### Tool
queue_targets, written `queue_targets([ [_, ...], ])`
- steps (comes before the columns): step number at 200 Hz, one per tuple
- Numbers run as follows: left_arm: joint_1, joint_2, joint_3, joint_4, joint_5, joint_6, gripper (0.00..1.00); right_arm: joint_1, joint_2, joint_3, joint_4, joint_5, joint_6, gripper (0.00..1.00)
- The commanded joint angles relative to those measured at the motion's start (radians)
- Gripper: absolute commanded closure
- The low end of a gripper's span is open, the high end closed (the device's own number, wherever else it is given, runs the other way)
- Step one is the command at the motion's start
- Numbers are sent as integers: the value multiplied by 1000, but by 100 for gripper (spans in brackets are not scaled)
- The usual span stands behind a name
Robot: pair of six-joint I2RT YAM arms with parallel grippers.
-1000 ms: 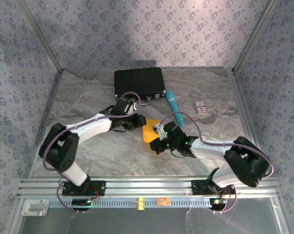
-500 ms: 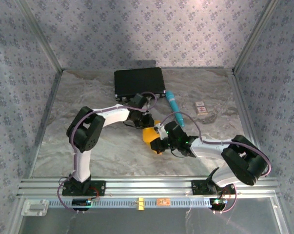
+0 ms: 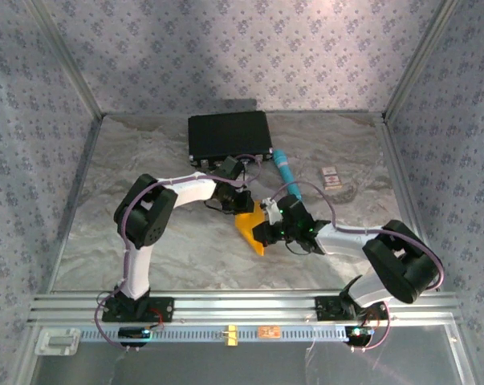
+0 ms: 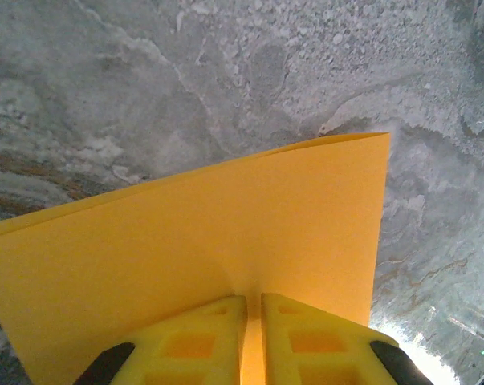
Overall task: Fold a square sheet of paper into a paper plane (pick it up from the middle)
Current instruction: Third fold the triangle at the center of the table.
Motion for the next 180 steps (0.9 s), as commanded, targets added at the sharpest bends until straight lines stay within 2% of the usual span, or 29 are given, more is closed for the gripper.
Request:
queue_targets([
  [1, -13, 37, 2, -65, -36, 21, 85, -21, 28, 7, -56, -20, -48, 95],
  [54, -16, 35, -1, -66, -38, 20, 85, -29, 81, 50, -114, 62, -75, 95],
  [180, -19, 30, -6, -61, -41, 12, 85, -40, 106, 103, -174, 107, -115, 96],
])
